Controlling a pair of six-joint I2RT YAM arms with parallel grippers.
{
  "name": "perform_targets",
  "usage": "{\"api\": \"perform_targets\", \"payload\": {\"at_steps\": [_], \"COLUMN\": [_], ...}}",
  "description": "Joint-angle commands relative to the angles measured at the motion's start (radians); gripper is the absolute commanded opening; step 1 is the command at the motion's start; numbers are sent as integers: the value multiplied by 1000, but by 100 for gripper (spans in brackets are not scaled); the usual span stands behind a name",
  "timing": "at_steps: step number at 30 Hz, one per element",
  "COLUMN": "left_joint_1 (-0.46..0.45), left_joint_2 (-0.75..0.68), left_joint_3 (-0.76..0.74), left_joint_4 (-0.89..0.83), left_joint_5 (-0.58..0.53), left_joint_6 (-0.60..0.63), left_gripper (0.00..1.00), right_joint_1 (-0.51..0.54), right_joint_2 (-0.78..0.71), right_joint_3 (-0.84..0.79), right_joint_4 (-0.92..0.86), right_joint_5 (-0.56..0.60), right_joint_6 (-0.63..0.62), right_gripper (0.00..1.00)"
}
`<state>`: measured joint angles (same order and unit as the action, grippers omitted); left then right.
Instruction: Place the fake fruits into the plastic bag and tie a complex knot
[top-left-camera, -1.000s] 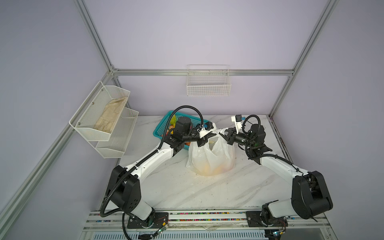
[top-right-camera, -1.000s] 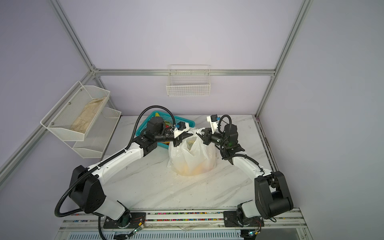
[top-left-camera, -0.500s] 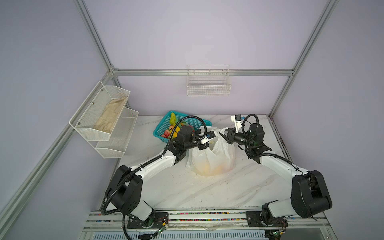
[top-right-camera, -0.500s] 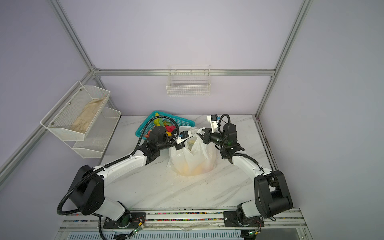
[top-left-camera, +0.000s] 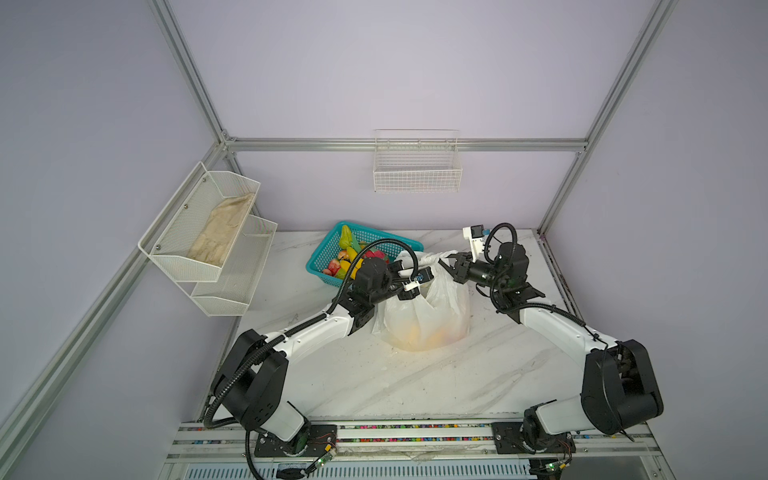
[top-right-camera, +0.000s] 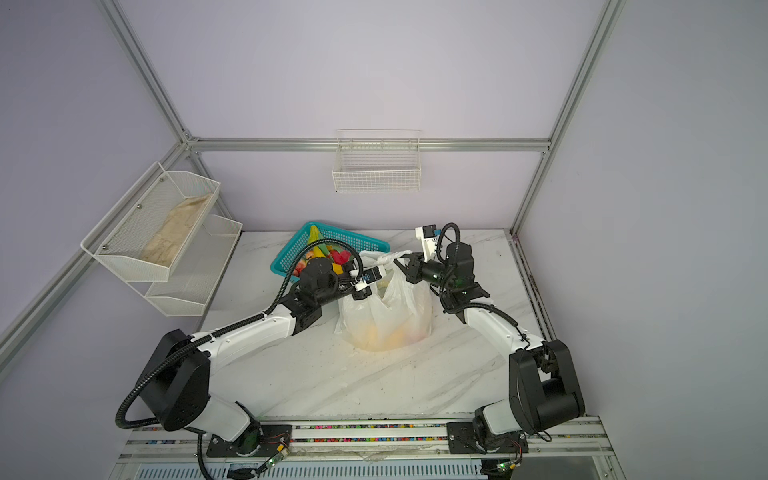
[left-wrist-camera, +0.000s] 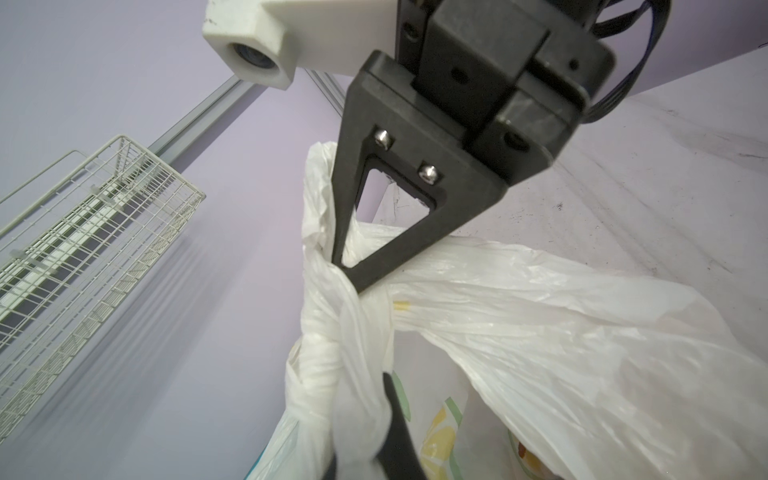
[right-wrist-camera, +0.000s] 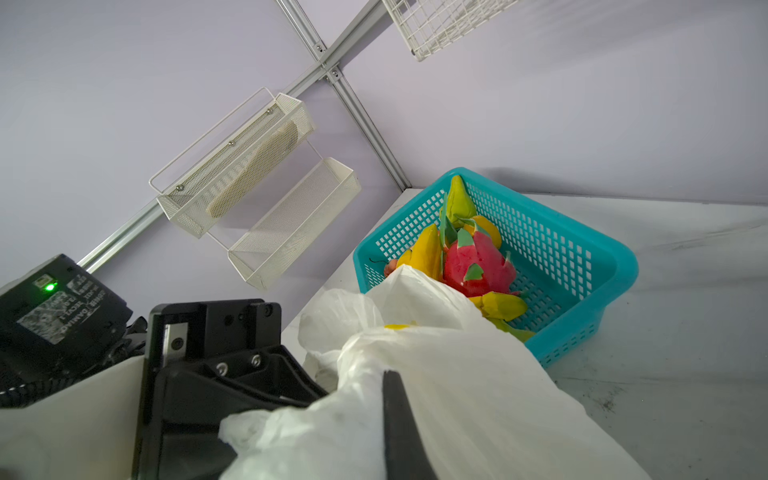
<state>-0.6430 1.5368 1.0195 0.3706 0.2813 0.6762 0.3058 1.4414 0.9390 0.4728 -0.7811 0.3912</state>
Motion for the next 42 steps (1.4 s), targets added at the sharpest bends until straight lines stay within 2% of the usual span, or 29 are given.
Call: {"api": "perform_targets", "payload": {"at_steps": [1, 6, 16, 23, 26, 31, 38, 40, 42], "left_joint_1": [-10, -21, -39, -47, -53, -59, -63, -64, -64], "left_joint_2": [-20, -15, 1, 2, 5, 9, 17, 20, 22], "left_joint_3": [-44, -49, -56, -58, -56, -55, -55, -55, -56], "left_joint_4": [66, 60, 51, 49, 49, 48, 47, 43, 37], "left_joint_5": [-54, -105, -157, -162, -174, -191, -212, -221, -234], "left_joint_6": [44, 99, 157, 174, 189, 206, 227, 235, 245], "left_gripper": [0, 0, 0, 0, 0, 0, 0, 0, 0], "right_joint_1": [-4, -7, -15, -14, -12, 5, 22, 27, 28], "right_joint_2": [0, -25, -62, -56, -40, -9, 34, 35, 34], "right_joint_3": [37, 43, 3, 0, 9, 22, 38, 36, 31], "right_joint_4": [-34, -109, -129, -64, -52, -44, -41, -21, 3], "right_joint_5": [9, 36, -15, -12, 10, 52, 60, 44, 30], "right_joint_6": [-27, -82, -127, -63, -41, -12, -17, -16, -9], "right_gripper": [14, 26, 38, 50, 62, 70, 71, 65, 54]}}
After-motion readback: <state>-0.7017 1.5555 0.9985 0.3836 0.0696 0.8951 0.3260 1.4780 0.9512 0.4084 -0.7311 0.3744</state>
